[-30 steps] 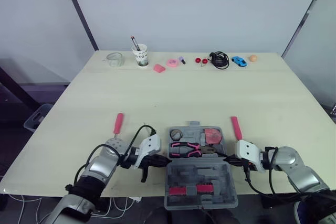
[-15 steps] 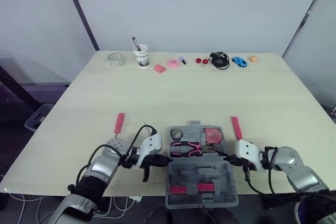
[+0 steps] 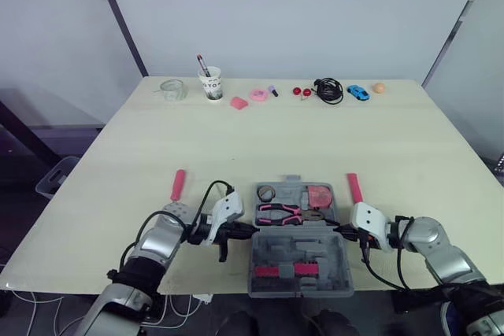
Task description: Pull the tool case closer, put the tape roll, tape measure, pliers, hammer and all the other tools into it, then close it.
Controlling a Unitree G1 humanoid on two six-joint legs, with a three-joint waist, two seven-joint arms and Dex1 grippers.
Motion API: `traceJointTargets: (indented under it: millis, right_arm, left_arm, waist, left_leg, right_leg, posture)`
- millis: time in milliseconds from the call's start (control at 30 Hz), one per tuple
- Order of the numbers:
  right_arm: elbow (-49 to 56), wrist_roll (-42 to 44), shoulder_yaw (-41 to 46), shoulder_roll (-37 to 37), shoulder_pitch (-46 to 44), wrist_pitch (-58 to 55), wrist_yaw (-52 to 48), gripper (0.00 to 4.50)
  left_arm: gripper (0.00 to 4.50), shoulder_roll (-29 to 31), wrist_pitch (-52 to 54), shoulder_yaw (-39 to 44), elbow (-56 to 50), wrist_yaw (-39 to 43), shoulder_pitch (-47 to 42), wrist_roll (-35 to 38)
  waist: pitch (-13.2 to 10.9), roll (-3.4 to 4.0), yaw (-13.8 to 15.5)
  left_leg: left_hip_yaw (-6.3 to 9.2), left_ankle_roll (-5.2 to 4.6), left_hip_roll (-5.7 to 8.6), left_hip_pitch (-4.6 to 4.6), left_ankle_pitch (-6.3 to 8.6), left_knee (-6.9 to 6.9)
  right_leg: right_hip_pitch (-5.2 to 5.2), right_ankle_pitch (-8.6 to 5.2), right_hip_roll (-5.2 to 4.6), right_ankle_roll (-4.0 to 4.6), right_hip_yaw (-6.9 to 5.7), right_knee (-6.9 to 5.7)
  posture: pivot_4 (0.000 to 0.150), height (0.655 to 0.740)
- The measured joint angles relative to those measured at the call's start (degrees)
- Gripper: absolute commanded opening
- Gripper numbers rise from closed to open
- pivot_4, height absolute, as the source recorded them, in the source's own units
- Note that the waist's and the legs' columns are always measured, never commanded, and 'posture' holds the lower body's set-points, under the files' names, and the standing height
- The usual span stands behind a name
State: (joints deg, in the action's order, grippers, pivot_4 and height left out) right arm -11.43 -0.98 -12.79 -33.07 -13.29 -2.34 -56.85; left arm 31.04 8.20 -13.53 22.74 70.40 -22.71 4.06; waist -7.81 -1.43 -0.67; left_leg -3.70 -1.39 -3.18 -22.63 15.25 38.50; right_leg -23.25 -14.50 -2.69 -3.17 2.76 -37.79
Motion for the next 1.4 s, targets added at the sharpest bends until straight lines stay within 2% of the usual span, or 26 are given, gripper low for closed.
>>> traceJointTargets:
  millis: [633, 1400]
  right_arm:
    - [-3.8, -1.4, 0.2, 2.4, -3.9, -1.1, 2.2, 0.00]
    - [-4.5, -1.9, 0.2, 2.8, -4.6, -1.0, 2.3, 0.00]
  left_arm:
    - [0.08, -1.4, -2.3, 0.3, 6.0, -3.8, -4.3, -1.1]
    - [0.08, -2.0, -3.0, 1.1, 7.1, -4.2, -4.8, -1.8]
  waist:
    - [0.0, 0.00, 0.0]
    - [0.0, 0.00, -0.1]
  left_leg:
    - [0.02, 0.00, 0.01, 0.00, 0.00, 0.00]
    - [0.04, 0.00, 0.01, 0.00, 0.00, 0.00]
  right_leg:
    - [0.00, 0.09, 0.01, -0.16, 0.00, -0.03]
    - [0.00, 0.10, 0.01, -0.17, -0.01, -0.03]
  posture:
    - [0.150, 0.7400]
    - [0.150, 0.7400]
